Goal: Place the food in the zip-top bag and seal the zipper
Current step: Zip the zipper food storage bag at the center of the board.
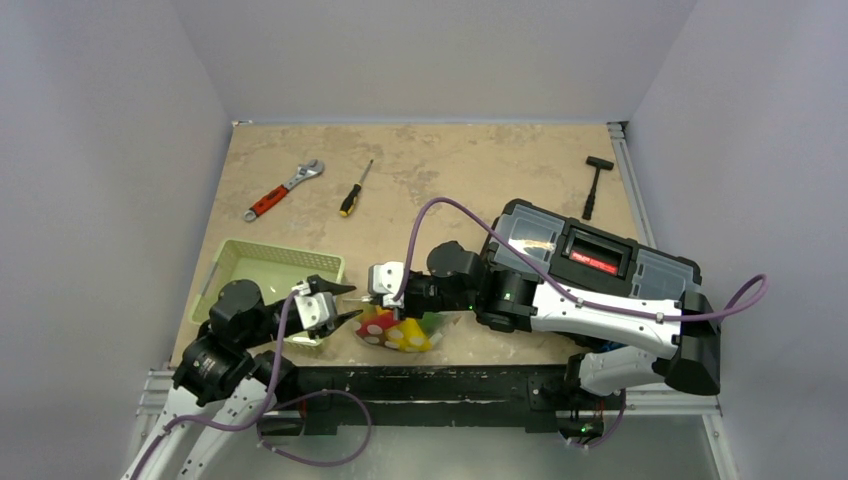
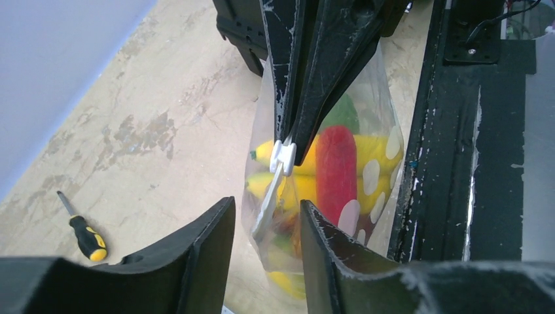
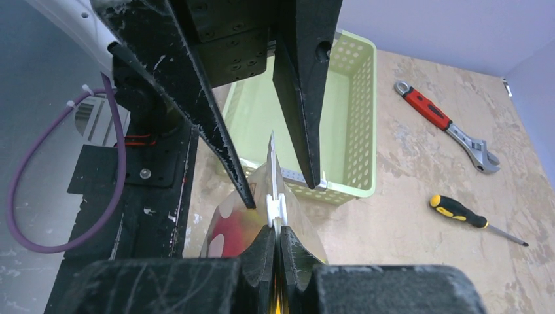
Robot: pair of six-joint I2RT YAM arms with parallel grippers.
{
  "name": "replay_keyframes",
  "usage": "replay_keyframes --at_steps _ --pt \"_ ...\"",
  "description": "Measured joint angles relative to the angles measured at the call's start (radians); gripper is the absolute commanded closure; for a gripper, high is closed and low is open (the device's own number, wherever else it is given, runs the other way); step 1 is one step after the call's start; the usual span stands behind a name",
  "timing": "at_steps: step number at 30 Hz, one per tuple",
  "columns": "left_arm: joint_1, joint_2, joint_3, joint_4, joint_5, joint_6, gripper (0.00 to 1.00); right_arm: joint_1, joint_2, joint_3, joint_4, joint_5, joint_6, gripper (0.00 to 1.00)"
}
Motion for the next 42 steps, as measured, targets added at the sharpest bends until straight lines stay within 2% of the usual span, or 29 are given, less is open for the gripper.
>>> replay_keyframes --at_steps 3,9,12,18,20,21,23,25,26,28,32,35,42 --pt "0.0 0.001 0.008 0.0 0.006 0.002 0.77 0.0 0.003 0.0 -0.011 0.0 0.0 1.0" --pt "0.0 0.008 0.039 -0.023 0.02 0.028 0.78 0.0 0.024 0.009 -0.027 0.0 -0.001 1.0" --pt "0.0 0.029 0.053 -0.035 0.031 0.041 0.9 0.0 0.031 0.018 -0.037 0.001 -0.002 1.0" --pt "0.0 0.066 0.069 -0.058 0.055 0.06 1.0 0.0 0.035 0.04 -0.058 0.006 -0.005 1.0" --pt "0.0 0.071 0.072 -0.064 0.06 0.068 1.0 0.0 0.035 0.043 -0.066 0.009 -0.005 1.0" --pt "0.0 0.071 0.072 -0.064 0.061 0.069 1.0 0.0 0.035 0.046 -0.072 0.011 -0.005 0.96" --pt "0.0 0.071 0.072 -0.064 0.061 0.069 1.0 0.0 0.035 0.049 -0.078 0.013 -0.006 0.76" --pt "0.0 0.069 0.072 -0.066 0.056 0.068 1.0 0.0 0.038 0.058 -0.085 0.02 -0.007 0.62" --pt "0.0 0.067 0.072 -0.067 0.052 0.068 1.0 0.0 0.039 0.063 -0.086 0.025 -0.01 0.57" --pt "0.0 0.062 0.071 -0.066 0.048 0.064 1.0 0.0 0.042 0.071 -0.085 0.026 -0.01 0.53" --pt "0.0 0.053 0.067 -0.062 0.044 0.044 1.0 0.0 0.056 0.086 -0.082 0.026 -0.015 0.54" --pt "0.0 0.048 0.064 -0.059 0.042 0.04 1.0 0.0 0.086 0.109 -0.08 0.025 -0.016 0.58" --pt "0.0 0.034 0.051 -0.039 0.017 0.021 1.0 0.0 0.114 0.134 -0.09 0.009 -0.015 0.8"
